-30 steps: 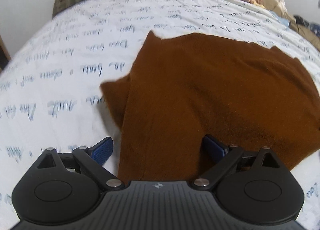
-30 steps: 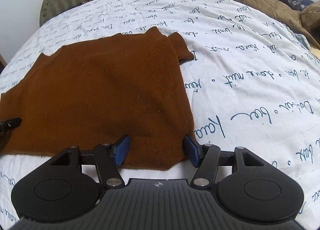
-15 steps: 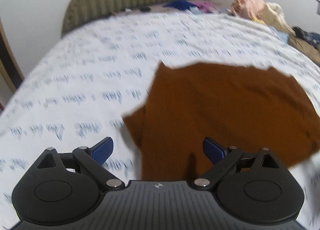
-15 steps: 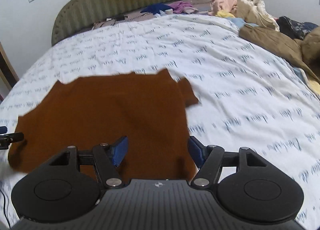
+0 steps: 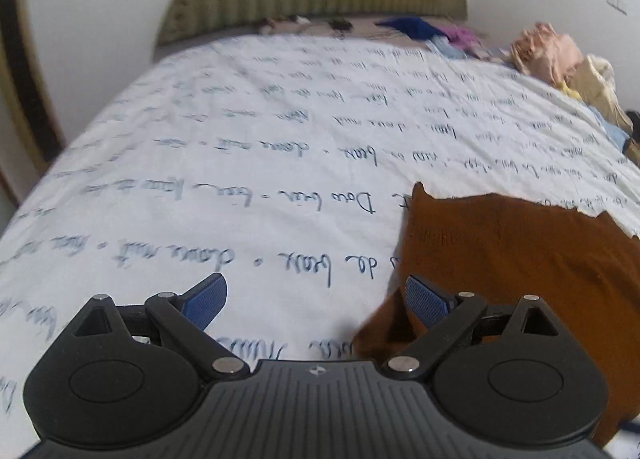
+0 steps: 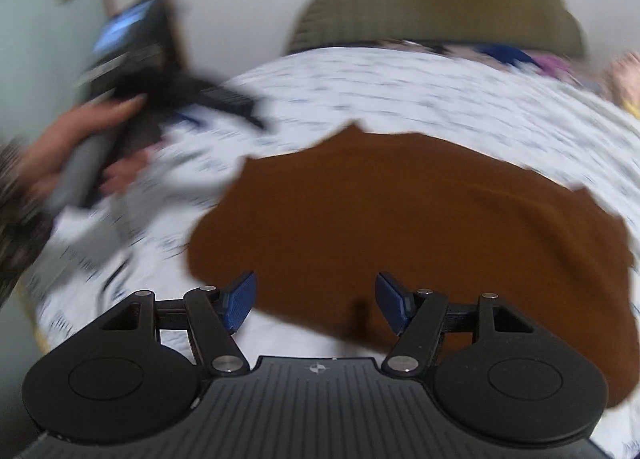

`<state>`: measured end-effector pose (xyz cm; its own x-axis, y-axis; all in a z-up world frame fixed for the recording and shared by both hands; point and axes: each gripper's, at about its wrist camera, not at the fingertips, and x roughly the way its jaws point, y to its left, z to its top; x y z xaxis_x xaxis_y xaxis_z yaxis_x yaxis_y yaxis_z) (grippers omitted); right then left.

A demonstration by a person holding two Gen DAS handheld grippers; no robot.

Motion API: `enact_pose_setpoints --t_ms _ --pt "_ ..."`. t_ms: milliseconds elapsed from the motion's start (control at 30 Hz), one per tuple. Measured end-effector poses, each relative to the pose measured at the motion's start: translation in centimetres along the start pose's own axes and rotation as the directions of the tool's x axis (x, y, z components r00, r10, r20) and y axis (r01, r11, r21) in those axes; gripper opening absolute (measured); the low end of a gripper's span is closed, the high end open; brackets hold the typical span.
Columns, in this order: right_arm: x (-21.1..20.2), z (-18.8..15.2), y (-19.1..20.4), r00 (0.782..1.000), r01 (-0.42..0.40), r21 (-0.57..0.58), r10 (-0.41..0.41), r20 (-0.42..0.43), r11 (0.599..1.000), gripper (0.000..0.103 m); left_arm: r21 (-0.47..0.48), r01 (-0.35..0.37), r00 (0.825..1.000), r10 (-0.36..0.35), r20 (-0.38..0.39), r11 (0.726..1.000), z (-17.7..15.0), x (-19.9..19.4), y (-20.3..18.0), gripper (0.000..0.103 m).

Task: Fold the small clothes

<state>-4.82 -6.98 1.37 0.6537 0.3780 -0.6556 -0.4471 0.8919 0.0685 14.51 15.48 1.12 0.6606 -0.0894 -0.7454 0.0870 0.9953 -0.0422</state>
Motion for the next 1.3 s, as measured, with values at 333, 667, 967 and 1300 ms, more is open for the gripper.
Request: enact_pose_setpoints --t_ms 333,667,967,1300 --pt "4.0 -1.0 10.8 0.991 0.128 -0.401 -0.131 0.019 0.907 0.065 0.005 0.103 0.989 -0.102 -0.106 0.995 1.8 7.1 -1.0 0.097" --pt "6.2 -1.2 13.9 0.974 0.218 -0.482 -0.223 0.048 0.848 0.066 -0.204 0.27 0.943 -0.301 -0.14 0.941 4.4 8.7 -0.4 0.097" --pt "6.4 -0.8 13.3 0.97 0.232 -0.426 -0.239 0.037 0.874 0.066 -0.342 0.44 0.815 -0.529 -0.236 0.83 4.9 10.5 -1.4 0.087" --pt "10.5 -0.3 13.0 0.947 0.301 -0.414 -0.321 0.022 0.859 0.038 -0.446 0.512 0.73 -0.646 -0.224 0.733 5.5 13.3 -1.8 0.063"
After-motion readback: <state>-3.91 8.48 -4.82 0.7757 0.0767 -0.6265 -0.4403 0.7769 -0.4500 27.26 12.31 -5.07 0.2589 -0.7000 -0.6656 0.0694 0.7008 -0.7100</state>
